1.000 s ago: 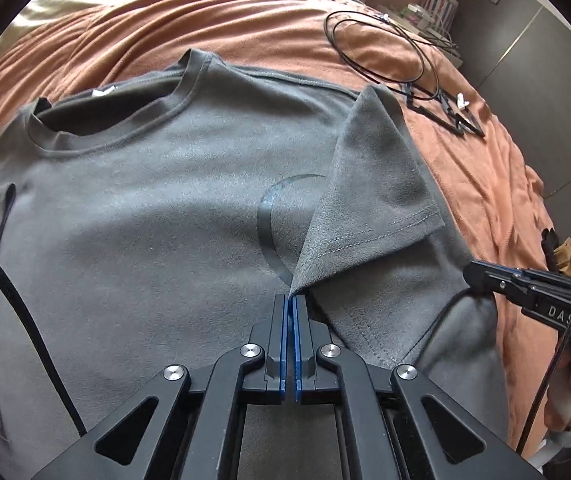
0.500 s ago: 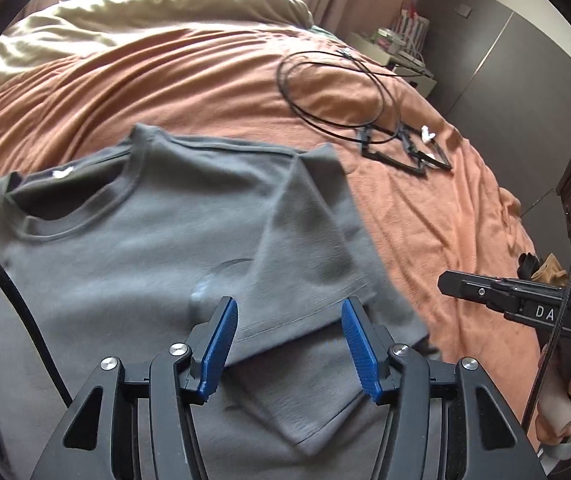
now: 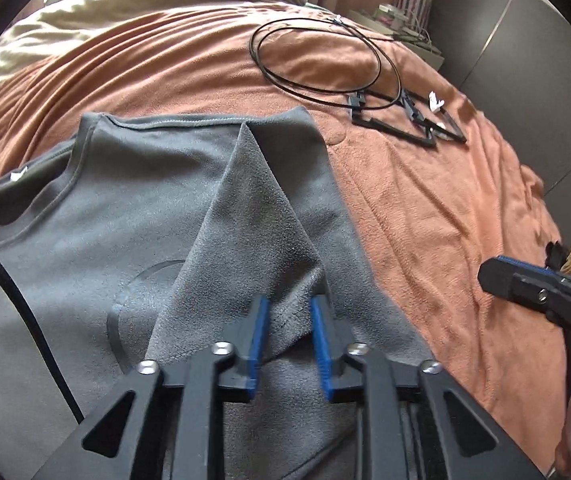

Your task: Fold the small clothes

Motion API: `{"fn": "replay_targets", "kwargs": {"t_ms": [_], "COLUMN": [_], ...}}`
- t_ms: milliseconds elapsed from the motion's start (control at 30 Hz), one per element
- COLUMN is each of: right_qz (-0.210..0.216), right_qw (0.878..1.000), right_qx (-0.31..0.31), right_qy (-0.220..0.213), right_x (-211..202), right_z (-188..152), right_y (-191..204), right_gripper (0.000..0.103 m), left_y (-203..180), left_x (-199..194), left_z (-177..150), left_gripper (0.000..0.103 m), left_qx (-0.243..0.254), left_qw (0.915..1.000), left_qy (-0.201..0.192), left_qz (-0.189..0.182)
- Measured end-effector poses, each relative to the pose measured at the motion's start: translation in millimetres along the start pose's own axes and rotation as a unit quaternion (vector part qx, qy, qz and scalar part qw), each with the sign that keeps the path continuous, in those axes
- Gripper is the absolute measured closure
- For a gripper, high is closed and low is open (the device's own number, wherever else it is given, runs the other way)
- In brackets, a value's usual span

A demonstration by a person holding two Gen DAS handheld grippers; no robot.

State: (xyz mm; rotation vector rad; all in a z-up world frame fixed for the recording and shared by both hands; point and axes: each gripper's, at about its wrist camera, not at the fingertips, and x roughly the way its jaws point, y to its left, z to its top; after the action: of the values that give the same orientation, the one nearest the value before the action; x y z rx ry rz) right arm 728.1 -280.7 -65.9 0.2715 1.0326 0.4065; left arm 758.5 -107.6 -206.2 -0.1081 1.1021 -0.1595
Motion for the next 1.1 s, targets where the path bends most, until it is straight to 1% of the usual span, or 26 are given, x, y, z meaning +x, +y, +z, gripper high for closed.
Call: {"fn": "replay_targets", "kwargs": {"t_ms": [33,167,367,433,500,533,567,600,633,667,700,733,833,933,1000,1100], "right_qz": [0.002,0.013,0.017,0.013,0.009,0.006,-0.002,-0.009,-0.015,-0.019,-0.020,-0.022,-0.031,-0.037,-0.041,-0.047], "right_qw": [1.000,1.000,1.000,1.000,0.999,0.999,0.999,0.999,0.999,0.998,0.998,0.998,0.998,0.998,0.997,0.997], "right_qx": [-0.003,-0.012,-0.016,-0.019,-0.022,-0.025,-0.031,-0.036,-0.040,-0.042,-0.042,-0.043,-0.045,-0.046,-0.049,-0.053], "right_qy": [0.000,0.002,0.012,0.016,0.022,0.025,0.028,0.029,0.029,0.030,0.031,0.032,0.034,0.033,0.032,0.029], "right_x": [1,12,36,45,52,56,60,63,66,70,72,75,83,90,94,97], "right_z": [0,3,10,11,12,13,13,14,15,17,16,18,20,24,28,35], "right_y": [4,12,25,31,35,37,39,41,42,43,44,45,47,47,47,48], "right_gripper": [0.058,0.058,0.058,0.058,0.058,0.058,0.058,0.058,0.060,0.061,0.062,0.064,0.067,0.068,0.068,0.068], "left_y": [1,9,43,58,73,80,88,94,99,103,106,109,114,119,120,127], "left_x": [0,-18,-44,-49,-53,-54,-55,-56,-56,-56,-56,-54,-40,-23,-13,-5], "left_z": [1,9,18,21,25,27,28,29,30,30,30,30,29,26,25,24], "left_gripper": [0.098,0.099,0.098,0.098,0.098,0.093,0.090,0.082,0.070,0.064,0.054,0.050,0.049,0.049,0.049,0.050], "left_qx": [0.005,0.008,-0.008,-0.020,-0.028,-0.029,-0.032,-0.035,-0.038,-0.040,-0.041,-0.040,-0.039,-0.039,-0.039,-0.055], "left_qw": [1.0000,0.9999,0.9996,0.9991,0.9977,0.9964,0.9954,0.9950,0.9948,0.9947,0.9945,0.9941,0.9947,0.9953,0.9950,0.9936], "left_qy": [0.005,-0.010,-0.020,-0.025,-0.030,-0.034,-0.037,-0.039,-0.042,-0.044,-0.047,-0.051,-0.043,-0.034,-0.033,-0.036], "left_qz": [0.001,-0.003,0.017,0.028,0.055,0.072,0.082,0.085,0.084,0.084,0.084,0.086,0.085,0.082,0.086,0.091]}}
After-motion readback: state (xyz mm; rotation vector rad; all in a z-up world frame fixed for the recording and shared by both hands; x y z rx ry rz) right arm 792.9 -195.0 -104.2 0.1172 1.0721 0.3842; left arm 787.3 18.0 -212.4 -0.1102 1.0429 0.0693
